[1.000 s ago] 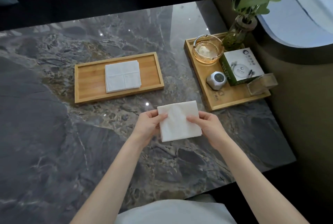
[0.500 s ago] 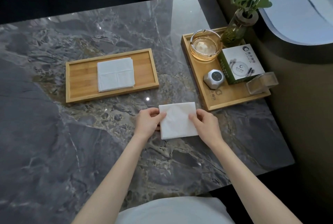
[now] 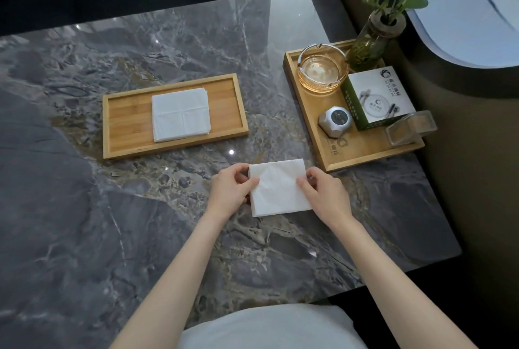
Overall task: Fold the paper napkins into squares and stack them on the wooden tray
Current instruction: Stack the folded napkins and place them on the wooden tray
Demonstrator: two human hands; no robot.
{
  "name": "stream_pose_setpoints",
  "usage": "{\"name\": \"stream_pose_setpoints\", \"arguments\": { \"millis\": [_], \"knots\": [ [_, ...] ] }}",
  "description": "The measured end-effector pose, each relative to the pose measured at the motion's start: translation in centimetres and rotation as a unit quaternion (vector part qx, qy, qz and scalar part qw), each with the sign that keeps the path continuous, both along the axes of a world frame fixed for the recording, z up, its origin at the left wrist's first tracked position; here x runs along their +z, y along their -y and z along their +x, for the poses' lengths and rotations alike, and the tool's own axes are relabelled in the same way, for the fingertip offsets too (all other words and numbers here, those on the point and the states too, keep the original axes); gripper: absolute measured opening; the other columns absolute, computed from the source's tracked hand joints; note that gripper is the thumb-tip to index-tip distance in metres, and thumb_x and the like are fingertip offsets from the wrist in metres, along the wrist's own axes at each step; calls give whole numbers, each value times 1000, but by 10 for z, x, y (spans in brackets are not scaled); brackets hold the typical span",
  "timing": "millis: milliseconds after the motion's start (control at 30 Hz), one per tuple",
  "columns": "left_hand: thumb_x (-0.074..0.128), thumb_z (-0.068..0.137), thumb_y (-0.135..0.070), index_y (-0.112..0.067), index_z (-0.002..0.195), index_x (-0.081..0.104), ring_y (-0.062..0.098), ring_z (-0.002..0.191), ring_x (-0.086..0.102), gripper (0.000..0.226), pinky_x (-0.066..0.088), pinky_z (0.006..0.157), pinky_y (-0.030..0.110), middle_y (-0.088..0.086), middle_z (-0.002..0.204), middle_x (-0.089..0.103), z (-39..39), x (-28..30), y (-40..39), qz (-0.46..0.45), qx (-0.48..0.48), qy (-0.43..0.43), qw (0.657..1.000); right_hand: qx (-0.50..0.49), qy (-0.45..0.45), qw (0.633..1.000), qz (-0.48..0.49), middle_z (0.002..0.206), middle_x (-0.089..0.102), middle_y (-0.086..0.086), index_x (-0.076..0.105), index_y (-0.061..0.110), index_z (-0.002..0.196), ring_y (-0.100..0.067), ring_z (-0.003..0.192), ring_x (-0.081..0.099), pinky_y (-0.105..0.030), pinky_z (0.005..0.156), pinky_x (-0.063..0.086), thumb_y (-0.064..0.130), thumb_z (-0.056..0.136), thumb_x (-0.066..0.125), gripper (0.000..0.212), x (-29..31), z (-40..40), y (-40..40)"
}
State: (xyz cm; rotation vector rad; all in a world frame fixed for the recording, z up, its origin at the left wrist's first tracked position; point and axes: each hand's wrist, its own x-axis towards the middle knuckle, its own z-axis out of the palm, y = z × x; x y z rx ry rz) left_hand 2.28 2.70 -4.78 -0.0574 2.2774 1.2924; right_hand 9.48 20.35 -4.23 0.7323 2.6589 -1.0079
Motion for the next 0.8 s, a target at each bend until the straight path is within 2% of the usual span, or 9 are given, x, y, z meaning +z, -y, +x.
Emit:
{"name": "stream_pose_setpoints", "arguments": {
  "millis": [67,167,233,300,400,467,567,667,800],
  "knots": [
    [64,80,-22,-18,97,65,19,74,62,18,54,66,35,3,77,66,2,-1,-4,-74,-14,-73,994,8,0,1000,20,72,61,-3,55,13,86,-19,63,55,-29,49,34,35,92,48,24,-1,0,1],
    [63,80,-25,-17,99,60,22,77,59,21,51,69,37,5,80,63,5,-4,-8,-134,-28,-131,982,19,6,998,59,76,61,-2,53,14,91,-23,69,58,-32,57,41,33,91,50,20,1,-2,3],
    [62,80,-25,-16,104,56,22,79,56,26,48,70,36,6,85,59,6,-4,-8,-140,-18,-143,980,12,-21,997,67,82,59,0,51,14,99,-21,73,58,-33,63,45,29,90,54,18,6,-2,4],
    [60,83,-26,-14,111,54,20,80,52,31,45,72,33,6,93,54,6,-1,-7,-131,-19,-156,979,10,-89,994,65,91,60,-2,52,11,106,-18,77,56,-32,65,47,21,89,57,20,11,-2,4],
    [56,86,-24,-11,117,54,22,90,53,34,45,79,34,9,108,51,3,1,-4,-128,-61,-199,970,70,-142,985,63,109,59,-10,54,5,114,-23,92,57,-33,75,50,6,89,54,25,15,-8,2],
    [55,86,-24,-11,118,55,24,102,50,35,44,84,36,10,114,52,-1,0,-2,-151,-107,-228,956,130,-129,981,56,120,56,-13,51,4,122,-26,107,52,-34,88,45,2,89,52,33,14,-15,-1],
    [56,84,-27,-14,121,53,22,109,45,39,44,87,36,6,115,53,-8,1,-3,-189,-186,-239,934,209,-82,973,61,133,48,-11,43,6,132,-26,121,41,-35,101,34,8,89,53,44,11,-24,-4],
    [56,82,-25,-16,121,52,22,107,45,40,44,86,37,5,113,54,-13,2,-6,-223,-237,-231,917,250,-23,963,95,132,47,-9,40,11,133,-25,118,40,-37,98,37,16,87,57,49,9,-32,-7],
    [55,81,-21,-15,113,52,24,103,46,32,42,82,36,6,109,55,-17,6,-13,-259,-252,-213,908,255,19,961,105,118,51,-9,46,11,124,-25,106,43,-34,87,41,14,82,59,44,7,-40,-7]
  ]
}}
